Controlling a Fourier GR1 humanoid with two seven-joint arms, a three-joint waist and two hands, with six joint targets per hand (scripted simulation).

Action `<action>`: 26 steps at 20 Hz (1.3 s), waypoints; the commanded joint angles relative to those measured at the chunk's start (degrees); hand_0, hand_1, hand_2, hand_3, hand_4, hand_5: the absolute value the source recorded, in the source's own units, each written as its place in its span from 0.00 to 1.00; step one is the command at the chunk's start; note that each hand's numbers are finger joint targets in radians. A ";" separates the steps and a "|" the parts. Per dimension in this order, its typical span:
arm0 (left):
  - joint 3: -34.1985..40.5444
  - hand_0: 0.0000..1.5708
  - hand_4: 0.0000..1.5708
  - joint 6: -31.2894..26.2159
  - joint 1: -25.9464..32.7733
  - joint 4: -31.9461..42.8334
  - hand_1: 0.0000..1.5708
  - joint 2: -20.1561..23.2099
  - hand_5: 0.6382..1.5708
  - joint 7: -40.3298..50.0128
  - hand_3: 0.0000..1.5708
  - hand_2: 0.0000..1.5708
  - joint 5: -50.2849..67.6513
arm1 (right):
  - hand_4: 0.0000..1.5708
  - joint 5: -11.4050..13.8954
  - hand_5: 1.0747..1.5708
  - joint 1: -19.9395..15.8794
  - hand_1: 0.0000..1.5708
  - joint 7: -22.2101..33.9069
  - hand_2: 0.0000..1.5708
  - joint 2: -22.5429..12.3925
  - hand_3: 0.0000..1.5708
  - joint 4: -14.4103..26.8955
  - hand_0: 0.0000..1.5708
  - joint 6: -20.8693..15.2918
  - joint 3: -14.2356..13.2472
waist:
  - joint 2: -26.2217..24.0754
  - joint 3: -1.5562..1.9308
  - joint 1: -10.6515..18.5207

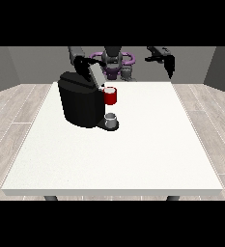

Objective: Insert the coffee pod into the coffee machine and close the lid

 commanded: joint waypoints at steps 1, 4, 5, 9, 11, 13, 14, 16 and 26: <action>-0.05 0.00 0.00 1.24 -0.35 2.32 0.00 -0.63 1.00 -2.66 0.00 0.00 -0.02 | 0.00 0.14 1.00 -1.23 0.00 -0.03 0.00 0.38 0.00 1.45 0.00 1.73 0.68 | 1.40 0.17 -0.95; -3.52 0.00 0.09 2.11 2.18 -0.94 0.00 -2.21 1.00 -0.60 0.00 0.00 -2.28 | 0.05 2.02 1.00 -1.82 0.00 1.30 0.00 2.00 0.00 3.14 0.00 -1.54 1.35 | -0.66 0.18 1.49; -1.91 0.00 0.10 0.69 2.35 -0.74 0.00 -0.62 1.00 -0.87 0.00 0.00 -0.49 | 0.12 1.47 1.00 -2.35 0.00 0.74 0.00 0.89 0.00 3.50 0.00 -0.82 0.34 | -0.28 0.18 1.68; -0.48 0.00 0.10 0.32 0.25 1.97 0.00 0.27 1.00 0.76 0.00 0.00 1.10 | 0.09 3.41 1.00 -4.47 0.00 3.40 0.00 2.63 0.00 2.03 0.00 -0.96 3.58 | -0.92 0.16 0.52; -1.17 0.00 0.09 -0.39 0.99 1.63 0.00 0.21 1.00 -0.64 0.00 0.00 0.85 | 0.04 4.18 1.00 -6.88 0.00 5.08 0.00 1.83 0.00 2.32 0.00 -0.78 3.79 | -1.07 0.16 1.73; -1.77 0.00 0.11 1.95 0.12 1.42 0.00 -0.39 1.00 -2.89 0.00 0.00 -0.96 | 0.11 5.50 1.00 -6.63 0.00 1.24 0.00 2.56 0.00 3.09 0.00 -1.55 4.19 | 1.01 0.17 1.33; -1.42 0.00 0.10 -0.03 -1.41 0.17 0.00 0.63 1.00 0.80 0.00 0.00 1.27 | 0.08 5.19 1.00 -9.04 0.00 2.62 0.00 0.68 0.00 4.14 0.00 -0.48 3.05 | 0.89 0.18 2.49; -4.06 0.00 0.00 1.32 -0.28 -2.19 0.00 -1.64 1.00 2.62 0.00 0.00 0.21 | 0.08 6.26 1.00 -8.91 0.00 1.82 0.00 1.27 0.00 5.11 0.00 -2.17 2.87 | -0.56 0.18 3.27; -3.42 0.00 0.16 0.07 1.85 1.84 0.00 -1.79 1.00 -8.70 0.00 0.00 0.53 | 0.08 5.73 1.00 -7.73 0.00 -2.11 0.00 6.85 0.00 1.93 0.00 -0.51 5.44 | -0.45 0.16 -0.04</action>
